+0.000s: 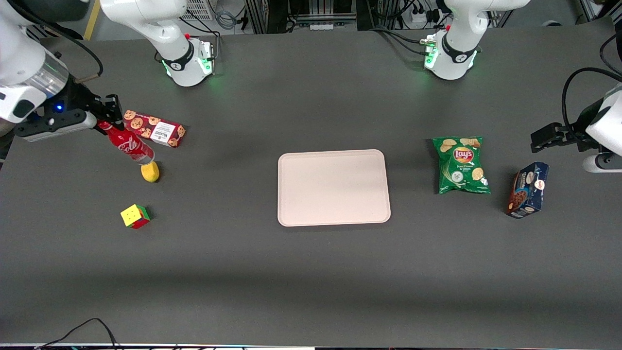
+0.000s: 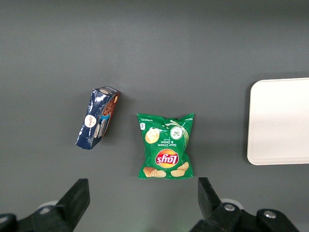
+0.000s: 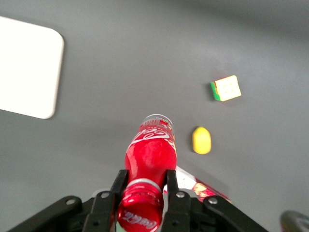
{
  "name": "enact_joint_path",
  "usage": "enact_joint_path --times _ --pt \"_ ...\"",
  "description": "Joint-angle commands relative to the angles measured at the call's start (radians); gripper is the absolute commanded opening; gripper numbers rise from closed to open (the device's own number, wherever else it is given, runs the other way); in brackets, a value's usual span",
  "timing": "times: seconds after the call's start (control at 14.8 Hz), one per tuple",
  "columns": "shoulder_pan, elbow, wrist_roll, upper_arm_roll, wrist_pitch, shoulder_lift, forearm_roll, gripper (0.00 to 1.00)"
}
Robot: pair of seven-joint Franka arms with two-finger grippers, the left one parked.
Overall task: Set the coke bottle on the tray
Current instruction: 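Carry the bottle over to the white tray with the right gripper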
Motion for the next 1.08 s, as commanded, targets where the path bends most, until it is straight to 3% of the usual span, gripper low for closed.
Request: enact_joint_path --times 0.0,0.34,0.68,1.02 --pt "0.014 0.306 0.124 0.053 -0.127 0.177 0.061 0.00" --pt "0.092 0.488 0.431 0.186 -0.132 0.331 0.044 0.00" --pt "0.293 0.608 0.721 0.188 -0.103 0.519 -0.022 0.00" --pt "0.368 0.590 0.835 0.202 0.068 0.633 -0.029 0.00"
